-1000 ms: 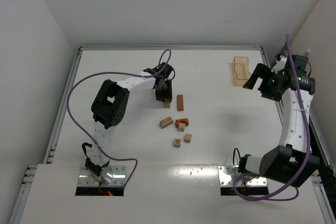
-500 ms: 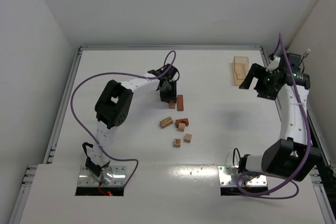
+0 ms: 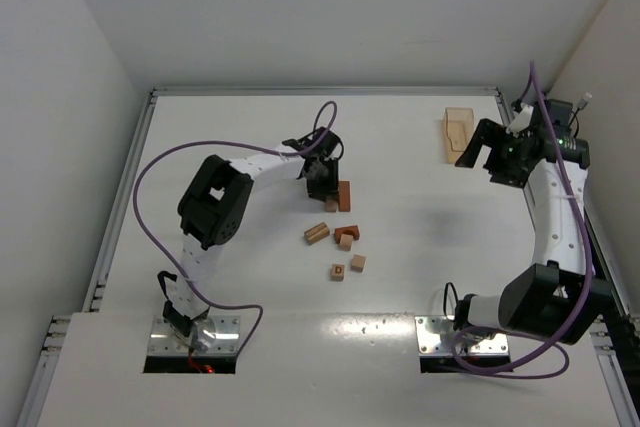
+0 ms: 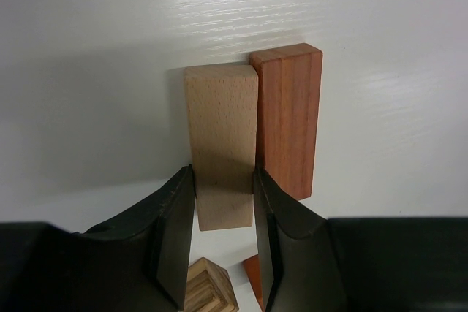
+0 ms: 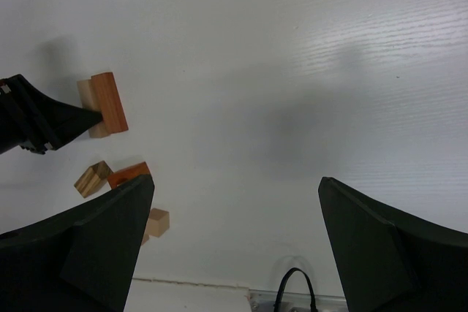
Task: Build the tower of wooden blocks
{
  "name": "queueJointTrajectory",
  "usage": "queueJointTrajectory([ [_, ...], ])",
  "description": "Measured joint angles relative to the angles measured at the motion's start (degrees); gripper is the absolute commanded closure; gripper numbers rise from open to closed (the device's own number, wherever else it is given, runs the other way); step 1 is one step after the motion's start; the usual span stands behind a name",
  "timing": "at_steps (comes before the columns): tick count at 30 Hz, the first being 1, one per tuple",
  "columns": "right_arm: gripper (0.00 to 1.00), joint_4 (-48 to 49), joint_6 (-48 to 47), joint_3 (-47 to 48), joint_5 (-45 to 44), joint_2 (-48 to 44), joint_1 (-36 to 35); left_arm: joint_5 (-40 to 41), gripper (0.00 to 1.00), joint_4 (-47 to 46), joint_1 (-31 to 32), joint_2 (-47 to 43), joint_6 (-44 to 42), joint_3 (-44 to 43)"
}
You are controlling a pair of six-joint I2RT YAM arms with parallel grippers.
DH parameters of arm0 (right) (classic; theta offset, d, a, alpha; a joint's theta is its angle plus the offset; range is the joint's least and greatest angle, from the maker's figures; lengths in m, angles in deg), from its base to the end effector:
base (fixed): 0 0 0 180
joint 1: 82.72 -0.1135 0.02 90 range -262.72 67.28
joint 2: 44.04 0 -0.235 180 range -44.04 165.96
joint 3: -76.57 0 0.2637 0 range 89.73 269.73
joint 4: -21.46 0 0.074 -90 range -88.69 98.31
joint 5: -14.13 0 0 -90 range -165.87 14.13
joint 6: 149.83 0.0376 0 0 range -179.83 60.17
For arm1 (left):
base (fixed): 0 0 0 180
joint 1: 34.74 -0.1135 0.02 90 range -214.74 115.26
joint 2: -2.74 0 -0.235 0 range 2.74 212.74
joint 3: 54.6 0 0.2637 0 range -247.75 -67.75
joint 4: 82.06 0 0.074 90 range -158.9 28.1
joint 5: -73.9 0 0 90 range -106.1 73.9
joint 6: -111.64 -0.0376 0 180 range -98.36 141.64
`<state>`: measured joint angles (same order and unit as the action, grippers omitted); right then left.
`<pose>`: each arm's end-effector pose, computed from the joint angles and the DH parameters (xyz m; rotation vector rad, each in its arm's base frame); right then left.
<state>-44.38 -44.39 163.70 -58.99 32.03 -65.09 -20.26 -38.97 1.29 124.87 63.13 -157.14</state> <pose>0.2755 -0.0761 0.3023 0.5987 2.4305 0.3558 0.3579 -0.2637 0.1250 -0.1076 2.7694 -0.5002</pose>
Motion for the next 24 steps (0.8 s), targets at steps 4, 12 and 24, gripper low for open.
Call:
queueJointTrajectory([
  [4, 0.07, 0.0, 0.0, 0.0, 0.0, 0.0, -0.2, -0.2, 0.70, -0.6, 0.0, -0.7, 0.2, 1.2],
  [12, 0.07, 0.1, 0.0, 0.0, 0.0, 0.0, -0.6, -1.6, 0.44, -1.4, -0.2, -1.0, 0.5, 1.5],
  [24, 0.07, 0.2, -0.3, 0.0, 0.0, 0.0, -2.8, -3.1, 0.50, -0.2, -1.5, -5.8, -2.7, 1.5],
])
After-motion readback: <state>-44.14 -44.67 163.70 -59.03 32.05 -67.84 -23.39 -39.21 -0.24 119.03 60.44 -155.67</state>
